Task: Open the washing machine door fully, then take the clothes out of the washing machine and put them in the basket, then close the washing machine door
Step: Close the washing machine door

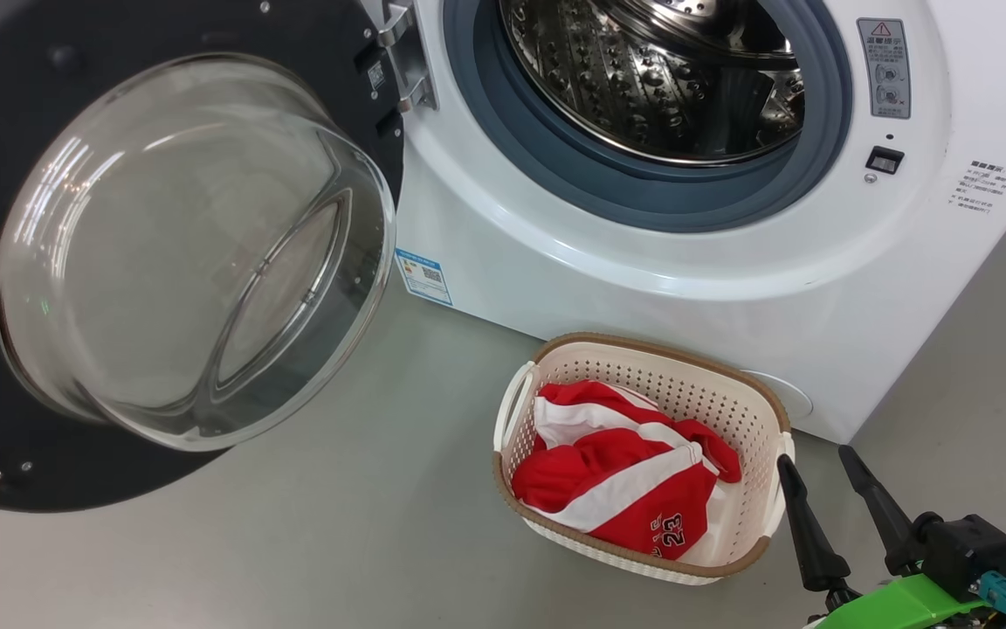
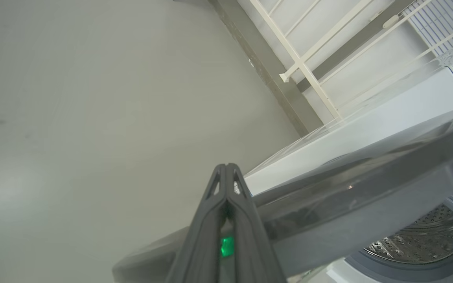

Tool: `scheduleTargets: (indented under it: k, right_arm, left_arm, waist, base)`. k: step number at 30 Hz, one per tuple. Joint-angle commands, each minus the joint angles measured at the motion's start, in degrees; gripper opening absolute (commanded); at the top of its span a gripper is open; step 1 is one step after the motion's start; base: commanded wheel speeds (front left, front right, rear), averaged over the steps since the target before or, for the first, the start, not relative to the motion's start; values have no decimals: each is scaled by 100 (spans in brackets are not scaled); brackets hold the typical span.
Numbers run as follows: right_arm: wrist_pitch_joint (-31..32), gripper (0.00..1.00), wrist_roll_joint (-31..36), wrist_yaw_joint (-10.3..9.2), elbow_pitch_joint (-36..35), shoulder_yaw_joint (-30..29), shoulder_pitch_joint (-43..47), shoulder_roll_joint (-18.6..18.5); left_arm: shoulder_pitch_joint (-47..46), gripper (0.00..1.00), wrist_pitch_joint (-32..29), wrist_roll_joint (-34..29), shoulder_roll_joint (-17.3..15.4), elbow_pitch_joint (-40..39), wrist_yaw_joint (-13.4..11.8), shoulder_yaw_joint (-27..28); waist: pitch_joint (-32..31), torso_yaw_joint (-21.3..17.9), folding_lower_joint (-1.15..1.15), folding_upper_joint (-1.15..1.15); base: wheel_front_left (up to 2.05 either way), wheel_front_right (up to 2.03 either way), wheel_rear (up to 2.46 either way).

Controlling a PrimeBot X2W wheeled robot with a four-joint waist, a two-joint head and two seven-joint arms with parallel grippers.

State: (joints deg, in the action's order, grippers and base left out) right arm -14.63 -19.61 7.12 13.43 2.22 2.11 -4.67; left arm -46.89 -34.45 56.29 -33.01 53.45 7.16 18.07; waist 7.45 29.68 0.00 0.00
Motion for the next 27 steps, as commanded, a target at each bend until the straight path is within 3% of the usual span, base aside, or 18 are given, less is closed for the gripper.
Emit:
scheduleTargets:
  k: [1, 9, 27]
  right_arm:
    - [-37, 100, 45, 36, -149, 77, -129, -13]
    - [-37, 100, 29, 36, -140, 66, -124, 30]
    - [-37, 100, -1, 36, -64, 132, -38, 82]
  left_arm:
    - [51, 0, -209, 143, -392, -287, 33, 52]
    - [417, 0, -856, 500, -313, -808, 33, -82]
    - [1805, 0, -1907, 1471, -137, -3139, 33, -245]
  waist:
    - [-3, 19, 0, 0]
    - [-42, 51, 0, 0]
    - [-361, -24, 0, 0]
  base:
    - [0, 0, 0]
    - [0, 0, 0]
    - [0, 0, 0]
